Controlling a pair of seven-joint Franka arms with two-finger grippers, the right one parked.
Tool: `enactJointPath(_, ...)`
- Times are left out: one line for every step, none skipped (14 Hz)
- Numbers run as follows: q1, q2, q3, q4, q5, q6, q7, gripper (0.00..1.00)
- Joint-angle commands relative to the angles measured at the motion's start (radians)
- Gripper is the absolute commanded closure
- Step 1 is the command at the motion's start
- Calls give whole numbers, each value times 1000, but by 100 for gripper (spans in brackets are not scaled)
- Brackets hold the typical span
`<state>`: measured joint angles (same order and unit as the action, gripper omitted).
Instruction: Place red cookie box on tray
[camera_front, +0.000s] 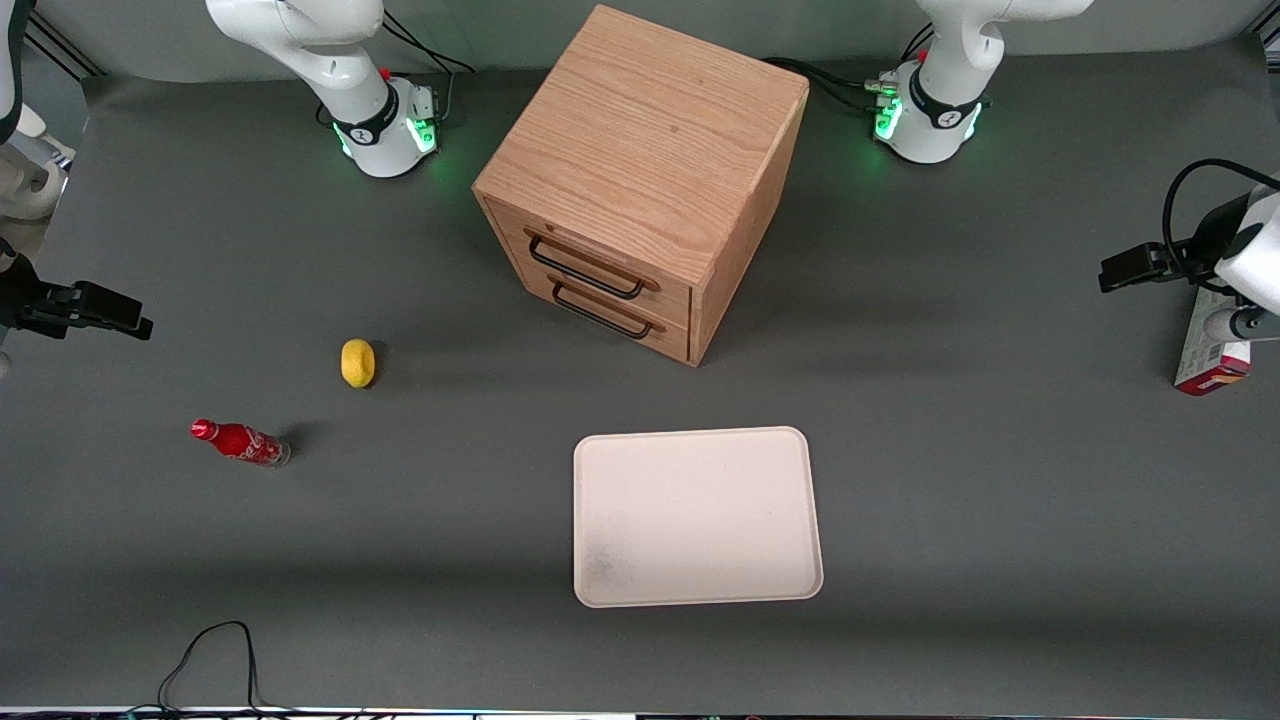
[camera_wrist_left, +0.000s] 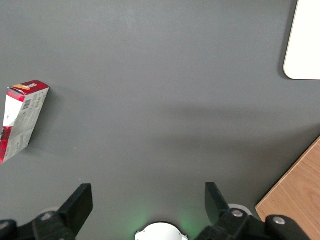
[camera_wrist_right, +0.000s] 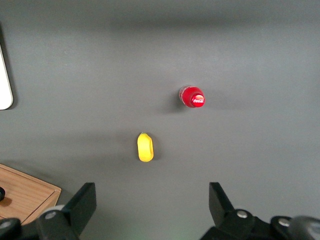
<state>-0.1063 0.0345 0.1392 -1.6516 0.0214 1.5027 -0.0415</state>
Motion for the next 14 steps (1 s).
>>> enactJointPath(-18,7,16,15,-5,-7,11,0)
enactJointPath(-18,10,16,29,-5,-9,2,0)
enactJointPath(-19,22,16,44,-6,-13,-9,0)
enactJointPath(-19,24,16,42,-6,-22,-3,0)
enactJointPath(-19,25,16,38,-3,-36,6,0)
enactJointPath(-16,37,16,39,-9,-36,8,0)
enactJointPath(-15,39,17,45,-11,-36,9,0)
enactJointPath(-13,39,17,50,-11,-33,8,0)
enactJointPath(-12,39,17,56,-9,-36,6,0)
enactJointPath(-10,39,17,59,-9,-38,6,0)
enactJointPath(-6,39,17,59,-11,-36,9,0)
enactJointPath(-3,39,17,61,-11,-33,9,0)
enactJointPath(-3,39,17,67,-11,-35,9,0)
enactJointPath(4,39,19,73,-11,-33,5,0)
